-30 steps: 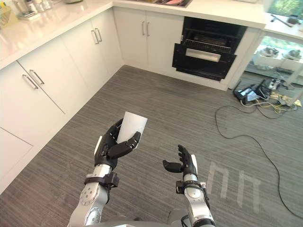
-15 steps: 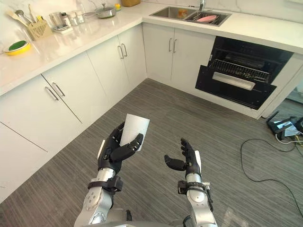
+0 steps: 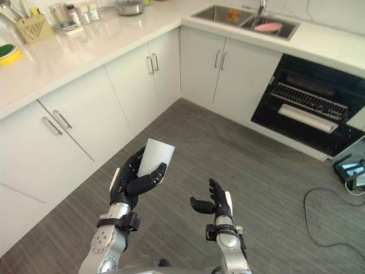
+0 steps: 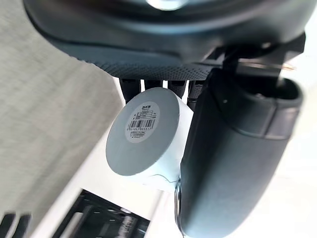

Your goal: Walk over to the sink, pick up the cup, carry it to the dishwasher, place the cup inside the dishwasher, then close the dishwasher door

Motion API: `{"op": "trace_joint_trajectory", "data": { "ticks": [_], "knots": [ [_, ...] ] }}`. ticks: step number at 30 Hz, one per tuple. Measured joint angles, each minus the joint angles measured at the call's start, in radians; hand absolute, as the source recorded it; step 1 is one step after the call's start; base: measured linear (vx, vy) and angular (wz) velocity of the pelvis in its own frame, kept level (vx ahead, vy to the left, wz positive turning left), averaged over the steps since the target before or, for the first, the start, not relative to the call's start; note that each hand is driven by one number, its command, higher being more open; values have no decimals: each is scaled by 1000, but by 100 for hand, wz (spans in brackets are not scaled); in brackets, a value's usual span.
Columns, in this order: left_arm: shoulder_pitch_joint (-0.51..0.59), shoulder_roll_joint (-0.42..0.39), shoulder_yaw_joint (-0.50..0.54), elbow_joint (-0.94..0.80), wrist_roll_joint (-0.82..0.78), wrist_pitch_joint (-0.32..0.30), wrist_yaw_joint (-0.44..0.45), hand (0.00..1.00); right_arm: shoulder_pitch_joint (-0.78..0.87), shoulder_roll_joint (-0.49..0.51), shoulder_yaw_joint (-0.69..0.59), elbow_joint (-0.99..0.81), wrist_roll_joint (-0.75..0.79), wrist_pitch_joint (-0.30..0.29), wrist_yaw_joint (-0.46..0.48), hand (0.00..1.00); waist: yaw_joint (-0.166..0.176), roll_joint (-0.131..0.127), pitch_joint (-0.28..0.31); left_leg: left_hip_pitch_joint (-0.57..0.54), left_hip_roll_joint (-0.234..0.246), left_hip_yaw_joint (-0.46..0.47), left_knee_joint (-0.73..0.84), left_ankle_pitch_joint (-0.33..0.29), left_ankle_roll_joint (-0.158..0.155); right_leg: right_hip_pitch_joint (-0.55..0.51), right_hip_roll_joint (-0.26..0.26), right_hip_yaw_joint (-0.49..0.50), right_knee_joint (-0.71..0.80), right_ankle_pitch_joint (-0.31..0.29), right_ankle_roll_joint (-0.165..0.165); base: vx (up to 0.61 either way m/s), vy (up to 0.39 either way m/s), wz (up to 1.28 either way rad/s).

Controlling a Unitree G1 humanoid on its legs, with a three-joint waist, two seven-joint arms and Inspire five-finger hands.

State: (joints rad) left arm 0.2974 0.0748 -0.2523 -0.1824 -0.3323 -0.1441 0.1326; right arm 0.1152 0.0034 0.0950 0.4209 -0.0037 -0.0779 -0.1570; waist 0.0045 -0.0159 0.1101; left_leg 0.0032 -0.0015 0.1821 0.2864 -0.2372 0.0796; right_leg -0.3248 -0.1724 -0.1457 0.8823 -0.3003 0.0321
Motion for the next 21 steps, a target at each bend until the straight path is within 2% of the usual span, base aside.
{"op": "trace_joint_trajectory", "data": {
  "ticks": [1,3,4,5,6,7,8,9,10,11,13,14,15,17,19,20,21],
  "knots": [
    [0,2,-3,-2,0,-2,0,30,-5,2,0,0,0,0,1,90,-1,2,1,19,6,0,-17,-2,-5,-22,14,-9,-44,-1,-2,498,-3,-1],
    [-2,3,-11,-2,0,-2,1,30,-13,0,0,0,0,0,3,90,-9,11,6,74,30,-5,-48,-22,-39,-52,62,-30,-242,16,-3,391,-35,4],
    [-2,3,-12,1,0,-2,1,30,-13,0,0,0,0,0,3,90,-15,7,4,97,35,-9,-50,-42,-73,-63,91,-22,-391,79,-3,476,-84,17],
    [1,7,-12,8,0,-3,3,30,-9,-1,1,1,0,1,1,90,-24,-16,-7,124,27,-17,-40,-68,-109,-62,102,1,-506,220,-29,632,-135,31],
    [-4,-8,-20,50,1,-2,3,30,0,-18,6,6,0,3,-4,90,-30,14,-14,157,48,-45,-17,-101,-129,-40,114,-3,-464,278,-52,558,-121,32],
    [-3,-18,-21,65,1,1,3,30,3,-30,6,5,1,8,-5,90,-31,34,-22,149,72,-51,14,-105,-136,-26,124,-14,-459,256,-55,555,-133,34],
    [2,-34,-26,71,1,5,4,30,8,-47,5,0,1,10,-5,90,-32,52,-19,120,104,-60,132,-104,-138,10,142,-35,-463,217,-66,413,-107,29],
    [2,-43,-28,71,1,6,3,30,14,-52,4,-7,3,10,-5,90,-32,62,-14,90,124,-62,226,-95,-145,39,152,-51,-469,204,-72,504,-160,37],
    [5,-60,-26,70,1,7,2,30,34,-55,4,-30,7,14,-8,90,-28,69,-10,17,170,-60,438,-25,-155,101,172,-68,-490,180,-87,566,-163,25],
    [12,-67,-25,67,0,7,1,30,63,-52,8,-72,12,16,-14,90,-10,70,-8,-46,226,-46,619,-4,-156,173,189,-70,-526,162,-99,467,-129,13],
    [32,-76,-23,48,0,6,-4,30,91,-40,9,-147,23,12,-21,90,3,70,-7,-126,285,-2,757,-17,-135,273,203,-70,-588,139,-104,423,-81,4],
    [43,-77,-22,36,-1,6,-6,30,92,-37,8,-169,26,6,-25,90,6,70,-7,-167,298,14,767,-28,-122,310,203,-67,-610,120,-112,448,-54,6],
    [53,-78,-22,28,-2,6,-10,30,87,-38,4,-177,36,-4,-26,90,12,67,-11,-220,296,18,730,-52,-119,343,202,-63,-633,107,-107,329,27,0],
    [53,-79,-15,30,-2,6,-11,30,69,-38,-9,-161,45,-6,-26,90,23,68,-13,-264,258,11,607,-74,-114,381,187,-56,-657,94,-93,318,92,-7],
    [53,-77,-3,34,-2,7,-11,30,48,-47,-31,-108,50,-6,-25,90,32,63,-13,-306,152,-34,311,-58,-127,432,143,-46,-687,73,-59,352,183,-5],
    [53,-78,0,34,-2,7,-13,30,46,-50,-37,-96,50,-5,-26,90,33,62,-13,-315,123,-52,236,-32,-131,443,129,-45,-695,67,-48,475,290,-17],
    [54,-80,13,35,-2,7,-12,30,39,-59,-53,-55,50,-5,-25,90,42,61,-13,-309,78,-75,89,108,-137,461,101,-21,-701,52,-7,407,265,-31]
  ]
}}
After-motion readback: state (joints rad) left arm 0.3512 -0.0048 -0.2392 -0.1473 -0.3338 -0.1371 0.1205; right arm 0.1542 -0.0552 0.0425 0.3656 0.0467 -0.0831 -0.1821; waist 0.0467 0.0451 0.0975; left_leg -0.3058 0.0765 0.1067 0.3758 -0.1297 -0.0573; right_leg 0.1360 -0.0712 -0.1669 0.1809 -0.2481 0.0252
